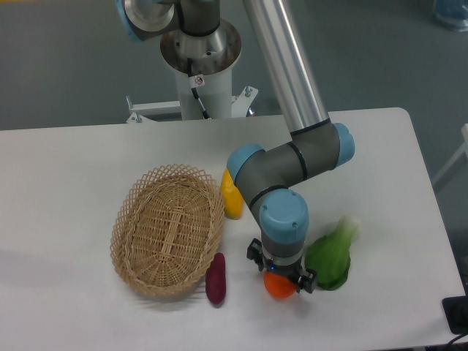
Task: Pick up the orange from the table
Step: 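Close the gripper on the orange, then lift the held orange up above the bok choy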
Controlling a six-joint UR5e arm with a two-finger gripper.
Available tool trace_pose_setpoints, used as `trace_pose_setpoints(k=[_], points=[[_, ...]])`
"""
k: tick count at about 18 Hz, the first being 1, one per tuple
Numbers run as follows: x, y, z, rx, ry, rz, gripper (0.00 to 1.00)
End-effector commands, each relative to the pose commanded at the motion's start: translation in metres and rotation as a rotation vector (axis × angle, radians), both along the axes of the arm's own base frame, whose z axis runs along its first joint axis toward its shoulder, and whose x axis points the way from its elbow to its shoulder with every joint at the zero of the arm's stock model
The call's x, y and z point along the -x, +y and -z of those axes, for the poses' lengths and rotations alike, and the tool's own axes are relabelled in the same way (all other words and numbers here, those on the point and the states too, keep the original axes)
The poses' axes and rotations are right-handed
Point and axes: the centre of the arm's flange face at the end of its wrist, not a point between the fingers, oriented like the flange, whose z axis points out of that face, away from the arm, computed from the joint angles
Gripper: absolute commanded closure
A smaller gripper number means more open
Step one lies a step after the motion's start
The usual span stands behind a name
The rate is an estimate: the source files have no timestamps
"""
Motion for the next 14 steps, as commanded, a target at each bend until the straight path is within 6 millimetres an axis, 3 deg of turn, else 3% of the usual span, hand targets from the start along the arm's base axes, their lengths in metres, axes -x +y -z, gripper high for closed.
trace_pose_setpoints(k=[2, 9, 14], points=[[-0.001, 0.002, -0.006, -0.007, 0.006, 0.002, 0.61], [-0.001, -0.01, -0.056, -0.078, -0.01, -0.007, 0.62], [0.016, -0.048, -0.099, -0.068, -0.055, -0.01, 0.61]])
